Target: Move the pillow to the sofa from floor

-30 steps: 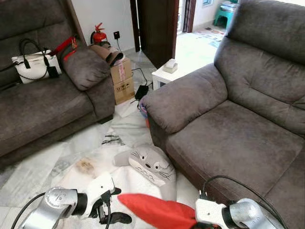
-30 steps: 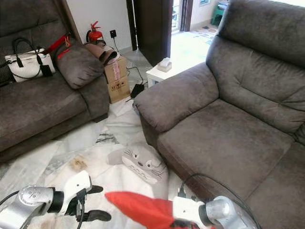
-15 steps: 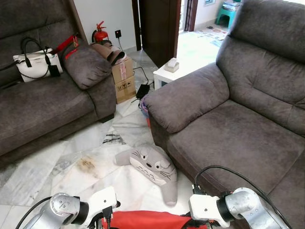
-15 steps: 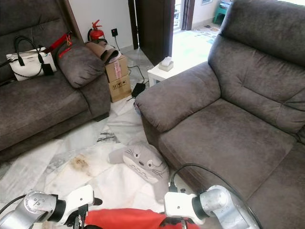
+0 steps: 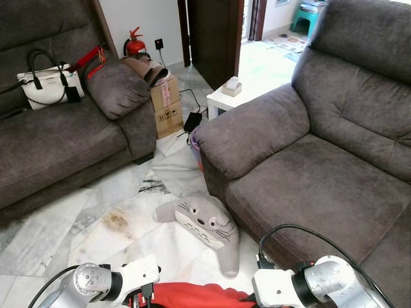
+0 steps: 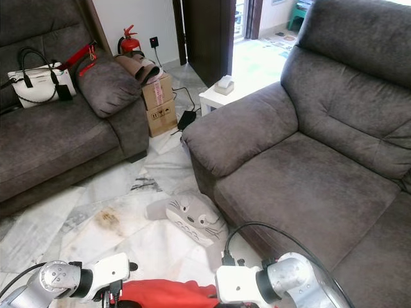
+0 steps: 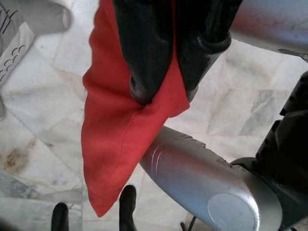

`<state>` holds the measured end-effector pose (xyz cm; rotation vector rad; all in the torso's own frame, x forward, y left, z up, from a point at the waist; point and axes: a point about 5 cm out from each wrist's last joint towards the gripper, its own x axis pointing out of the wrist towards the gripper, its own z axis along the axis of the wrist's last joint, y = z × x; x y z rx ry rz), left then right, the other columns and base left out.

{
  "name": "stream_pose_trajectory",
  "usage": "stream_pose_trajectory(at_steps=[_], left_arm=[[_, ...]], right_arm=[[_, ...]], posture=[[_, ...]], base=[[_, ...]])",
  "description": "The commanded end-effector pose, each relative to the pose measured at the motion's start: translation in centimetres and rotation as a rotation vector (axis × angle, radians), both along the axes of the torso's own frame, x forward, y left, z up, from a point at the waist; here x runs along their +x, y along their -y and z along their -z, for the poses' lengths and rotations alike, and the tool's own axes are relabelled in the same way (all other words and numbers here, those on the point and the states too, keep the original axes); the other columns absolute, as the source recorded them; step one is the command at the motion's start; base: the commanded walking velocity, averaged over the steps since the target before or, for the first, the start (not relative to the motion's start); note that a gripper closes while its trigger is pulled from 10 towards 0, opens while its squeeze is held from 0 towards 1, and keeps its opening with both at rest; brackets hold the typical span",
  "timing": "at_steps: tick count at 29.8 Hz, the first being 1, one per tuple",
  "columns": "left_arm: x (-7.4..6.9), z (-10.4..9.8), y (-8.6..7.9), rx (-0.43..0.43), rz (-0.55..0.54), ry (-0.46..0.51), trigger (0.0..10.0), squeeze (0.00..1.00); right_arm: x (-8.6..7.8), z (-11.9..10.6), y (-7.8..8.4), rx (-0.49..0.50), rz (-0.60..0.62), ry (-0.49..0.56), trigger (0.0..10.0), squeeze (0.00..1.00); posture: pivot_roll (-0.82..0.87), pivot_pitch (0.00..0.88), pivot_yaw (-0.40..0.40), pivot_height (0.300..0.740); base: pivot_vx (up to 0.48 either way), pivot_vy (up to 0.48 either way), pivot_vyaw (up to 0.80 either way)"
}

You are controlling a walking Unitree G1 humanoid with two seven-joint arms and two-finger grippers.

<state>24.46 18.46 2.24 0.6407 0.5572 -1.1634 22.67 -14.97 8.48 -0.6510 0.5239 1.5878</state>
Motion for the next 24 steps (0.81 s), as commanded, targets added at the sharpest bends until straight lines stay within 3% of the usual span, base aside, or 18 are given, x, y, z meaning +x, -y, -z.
stream_pose_trajectory(at_steps=[1, 7, 10, 14, 18, 24], left_arm=[[-0.5, 0.7, -0.4, 0.032, 0.017, -0.019, 10.0, 0.0], [-1.4, 2.0, -1.3, 0.123, 0.056, -0.022, 10.0, 0.0], [-1.7, 2.7, -1.7, 0.115, 0.022, -0.047, 10.0, 0.0], [-2.0, 3.3, -2.2, 0.166, 0.023, -0.017, 10.0, 0.0], [-1.4, 3.0, -2.1, 0.13, -0.039, 0.022, 10.0, 0.0], [-0.8, 3.1, -1.9, 0.137, -0.043, 0.086, 10.0, 0.0]], right_arm=[[-0.3, -1.9, -1.7, 0.104, -0.077, 0.039, 10.0, 0.0], [-0.3, -2.5, -2.0, 0.115, -0.085, 0.049, 10.0, 0.0], [-0.3, -2.4, -2.0, 0.11, -0.076, 0.053, 10.0, 0.0], [-0.6, -2.3, -1.9, 0.103, -0.079, 0.039, 10.0, 0.0], [-0.9, -2.2, -1.8, 0.103, -0.078, 0.029, 10.0, 0.0], [-1.2, -2.3, -1.9, 0.108, -0.078, 0.021, 10.0, 0.0]], posture=[[0.05, 0.119, 0.077, 0.74], [0.05, 0.12, 0.076, 0.74], [0.05, 0.12, 0.075, 0.74], [0.05, 0.121, 0.072, 0.74], [0.05, 0.122, 0.071, 0.74], [0.04, 0.123, 0.068, 0.74]], base=[[0.0, 0.0, 0.0], [0.0, 0.0, 0.0], [0.0, 0.0, 0.0], [0.0, 0.0, 0.0], [0.0, 0.0, 0.0], [0.0, 0.0, 0.0]])
